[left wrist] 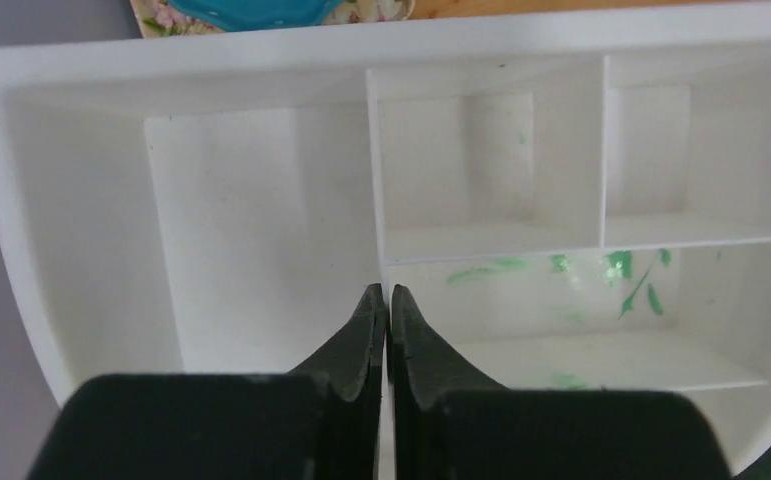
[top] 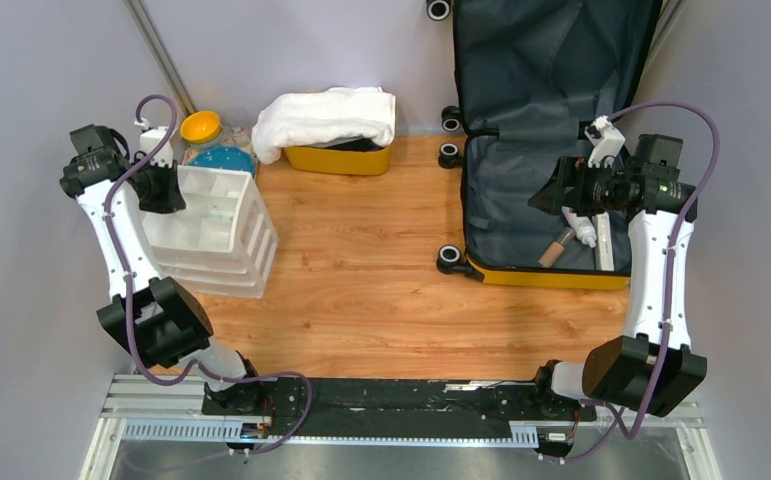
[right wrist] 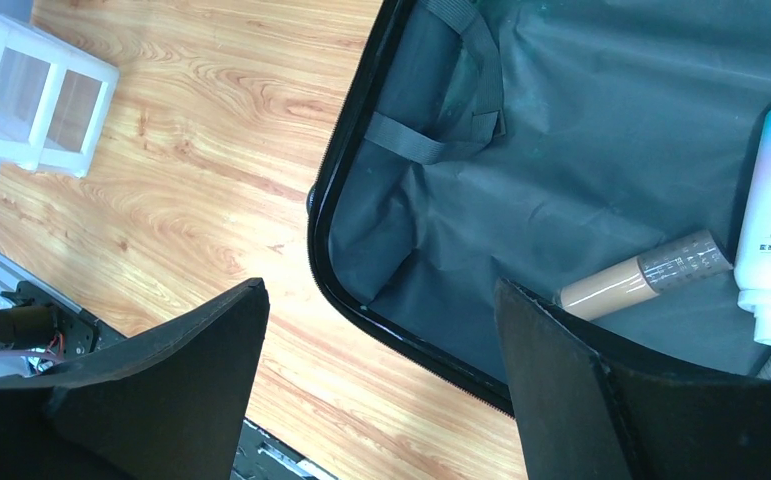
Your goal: Open, take out, and arrange the luggage
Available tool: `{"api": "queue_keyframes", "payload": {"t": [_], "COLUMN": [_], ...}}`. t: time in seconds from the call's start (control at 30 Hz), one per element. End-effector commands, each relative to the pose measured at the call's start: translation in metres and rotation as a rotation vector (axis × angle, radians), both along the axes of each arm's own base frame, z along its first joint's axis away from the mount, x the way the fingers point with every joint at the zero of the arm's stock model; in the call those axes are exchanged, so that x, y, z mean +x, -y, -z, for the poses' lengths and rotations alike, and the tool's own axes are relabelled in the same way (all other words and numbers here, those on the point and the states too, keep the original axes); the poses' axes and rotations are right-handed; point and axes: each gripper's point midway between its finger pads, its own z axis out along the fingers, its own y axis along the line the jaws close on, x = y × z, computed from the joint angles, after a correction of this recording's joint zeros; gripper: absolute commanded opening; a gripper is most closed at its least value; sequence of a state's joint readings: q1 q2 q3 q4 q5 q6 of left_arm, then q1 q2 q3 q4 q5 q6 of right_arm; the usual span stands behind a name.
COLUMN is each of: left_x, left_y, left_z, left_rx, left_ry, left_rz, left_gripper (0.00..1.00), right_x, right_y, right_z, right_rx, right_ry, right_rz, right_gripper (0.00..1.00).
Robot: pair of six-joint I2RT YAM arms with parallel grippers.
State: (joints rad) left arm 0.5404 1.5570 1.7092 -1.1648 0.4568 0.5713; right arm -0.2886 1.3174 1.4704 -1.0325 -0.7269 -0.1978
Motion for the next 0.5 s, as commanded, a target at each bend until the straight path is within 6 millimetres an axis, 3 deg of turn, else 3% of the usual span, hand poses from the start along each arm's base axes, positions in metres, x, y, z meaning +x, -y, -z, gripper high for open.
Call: {"api": "queue_keyframes", "payload": {"t": [0.0,0.13,0.33,0.47], "left_x": [-0.008,-0.013,0.001,0.010], "left_y": [0.020,0.041,0.085,0.123], "left_z": [0.000,0.010,-0.018,-0.013], "left_rx": [-0.086,-0.145,-0.265,-0.307], "left_ry": [0.002,0.005,0.102,0.126], "left_rz": [-0.044,-0.098,-0.215,-0.273], "left_gripper": [0.00,0.00,0.00,0.00], "right_x": [0.002,0.006,0.011,0.012], "right_y": [-0.004,-0.002,0.000,0.003], "right_z": [-0.013,-0.017,-0.015,-0.011], "right_rx": [0.011,0.016,0.019,0.014], "right_ry": [0.046,0.044,0.028,0.014], "right_rz": [0.002,0.011,0.029,0.044], "right_gripper": [0.86,0.86,0.86,0.86]}}
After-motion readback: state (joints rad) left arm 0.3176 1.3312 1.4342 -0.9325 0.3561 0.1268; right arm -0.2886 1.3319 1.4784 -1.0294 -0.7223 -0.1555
